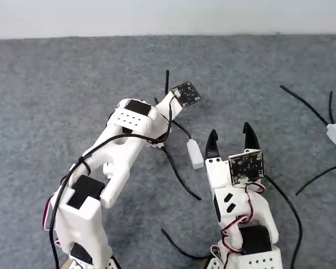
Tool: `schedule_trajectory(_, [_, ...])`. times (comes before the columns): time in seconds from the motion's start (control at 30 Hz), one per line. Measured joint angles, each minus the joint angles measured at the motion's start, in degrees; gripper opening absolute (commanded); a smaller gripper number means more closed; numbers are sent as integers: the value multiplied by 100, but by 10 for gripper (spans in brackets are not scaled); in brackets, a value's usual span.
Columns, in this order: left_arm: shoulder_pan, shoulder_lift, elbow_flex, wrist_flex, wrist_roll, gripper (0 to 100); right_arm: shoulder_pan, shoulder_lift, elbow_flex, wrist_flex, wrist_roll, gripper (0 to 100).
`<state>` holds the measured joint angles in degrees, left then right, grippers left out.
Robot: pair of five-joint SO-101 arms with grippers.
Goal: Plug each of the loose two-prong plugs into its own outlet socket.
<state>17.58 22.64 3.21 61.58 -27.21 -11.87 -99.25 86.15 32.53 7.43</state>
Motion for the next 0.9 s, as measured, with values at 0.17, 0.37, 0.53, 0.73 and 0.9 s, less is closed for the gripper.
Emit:
schedule_trajectory(0.17, [0, 62, -53, 97, 0, 12, 0, 0, 0, 0, 0, 262])
schedule_trajectory(0.37, [0, 88, -62, 114, 0, 55, 0, 0, 0, 0, 0, 262])
schedule_trajectory(0.53, [-26, 299, -431, 536, 0, 348, 0, 0, 0, 0, 0, 263])
schedule_trajectory(0.73, [114, 404, -1538, 1802, -18, 457, 18, -9, 35, 0, 0, 263])
schedule_trajectory(0.9, [273, 413, -2901, 2629, -18, 457, 0, 0, 35, 0, 0, 263])
